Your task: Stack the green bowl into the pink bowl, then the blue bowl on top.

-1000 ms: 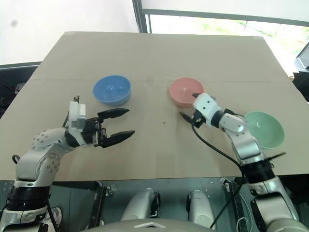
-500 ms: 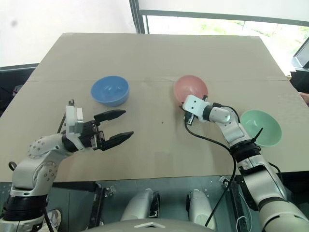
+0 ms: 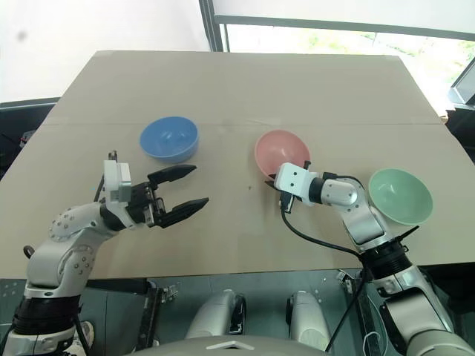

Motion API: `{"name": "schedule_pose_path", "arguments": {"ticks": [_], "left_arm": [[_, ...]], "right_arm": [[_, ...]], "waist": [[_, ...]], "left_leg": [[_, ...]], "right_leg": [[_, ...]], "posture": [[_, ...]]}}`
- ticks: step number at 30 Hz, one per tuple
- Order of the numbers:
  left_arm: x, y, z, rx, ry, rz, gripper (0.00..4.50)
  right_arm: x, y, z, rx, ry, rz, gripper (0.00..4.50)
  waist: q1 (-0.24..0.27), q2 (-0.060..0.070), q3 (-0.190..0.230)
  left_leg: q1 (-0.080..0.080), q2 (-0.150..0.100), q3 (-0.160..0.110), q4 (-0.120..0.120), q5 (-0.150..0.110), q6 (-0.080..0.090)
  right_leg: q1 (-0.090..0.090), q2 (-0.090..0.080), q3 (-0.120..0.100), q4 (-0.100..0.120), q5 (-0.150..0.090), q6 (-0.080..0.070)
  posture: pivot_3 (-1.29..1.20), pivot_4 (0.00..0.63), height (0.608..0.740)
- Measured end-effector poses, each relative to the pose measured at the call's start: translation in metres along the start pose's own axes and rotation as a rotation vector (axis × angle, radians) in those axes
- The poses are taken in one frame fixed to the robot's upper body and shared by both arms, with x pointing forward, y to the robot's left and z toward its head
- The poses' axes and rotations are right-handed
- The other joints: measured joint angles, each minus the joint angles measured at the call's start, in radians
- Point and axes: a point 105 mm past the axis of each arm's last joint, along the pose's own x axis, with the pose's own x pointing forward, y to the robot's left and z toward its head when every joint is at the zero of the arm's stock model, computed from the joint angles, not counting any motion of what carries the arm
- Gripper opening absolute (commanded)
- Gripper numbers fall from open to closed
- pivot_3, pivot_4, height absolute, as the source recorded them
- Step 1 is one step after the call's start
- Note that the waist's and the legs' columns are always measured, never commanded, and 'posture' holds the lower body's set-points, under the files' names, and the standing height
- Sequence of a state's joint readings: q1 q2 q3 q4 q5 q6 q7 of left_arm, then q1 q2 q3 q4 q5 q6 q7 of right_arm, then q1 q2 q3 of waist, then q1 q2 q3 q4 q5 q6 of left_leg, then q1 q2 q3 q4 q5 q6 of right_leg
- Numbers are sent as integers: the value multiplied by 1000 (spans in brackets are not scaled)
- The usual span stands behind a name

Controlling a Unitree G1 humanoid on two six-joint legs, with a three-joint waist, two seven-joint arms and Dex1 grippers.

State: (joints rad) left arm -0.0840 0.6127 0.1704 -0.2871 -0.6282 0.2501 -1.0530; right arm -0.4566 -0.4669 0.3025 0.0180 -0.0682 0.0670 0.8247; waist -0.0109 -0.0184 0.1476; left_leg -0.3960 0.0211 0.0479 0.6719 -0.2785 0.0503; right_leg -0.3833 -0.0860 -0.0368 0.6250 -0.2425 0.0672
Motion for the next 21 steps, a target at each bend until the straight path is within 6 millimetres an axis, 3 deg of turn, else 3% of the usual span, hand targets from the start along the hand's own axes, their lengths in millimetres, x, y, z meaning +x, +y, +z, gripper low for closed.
{"name": "schedule_pose_path", "arguments": {"ticks": [9, 17, 20, 21], "left_arm": [[9, 3, 0, 9, -24, -19, 4500], [11, 0, -2, -3, -27, -56, 4500], [13, 1, -4, -17, -30, -56, 4500], [15, 0, -5, -21, -32, -63, 4500]], "right_arm": [[-6, -4, 7, 9, -5, -36, 50], [-44, 0, 29, 154, -109, -47, 50], [-45, 0, 27, 170, -100, -44, 50], [-44, 1, 27, 170, -99, -41, 593]], "waist": [[2, 0, 0], [7, 0, 0], [6, 0, 0], [6, 0, 0]], "left_leg": [[0, 0, 0, 0, 0, 0], [0, 0, 0, 0, 0, 0], [1, 0, 0, 0, 0, 0], [1, 0, 0, 0, 0, 0]], "right_leg": [[0, 0, 0, 0, 0, 0], [0, 0, -1, -1, 0, 0], [1, 0, 0, 0, 0, 0], [1, 0, 0, 0, 0, 0]], "posture": [[0, 150, 740], [0, 150, 740], [0, 150, 740], [0, 150, 740]]}}
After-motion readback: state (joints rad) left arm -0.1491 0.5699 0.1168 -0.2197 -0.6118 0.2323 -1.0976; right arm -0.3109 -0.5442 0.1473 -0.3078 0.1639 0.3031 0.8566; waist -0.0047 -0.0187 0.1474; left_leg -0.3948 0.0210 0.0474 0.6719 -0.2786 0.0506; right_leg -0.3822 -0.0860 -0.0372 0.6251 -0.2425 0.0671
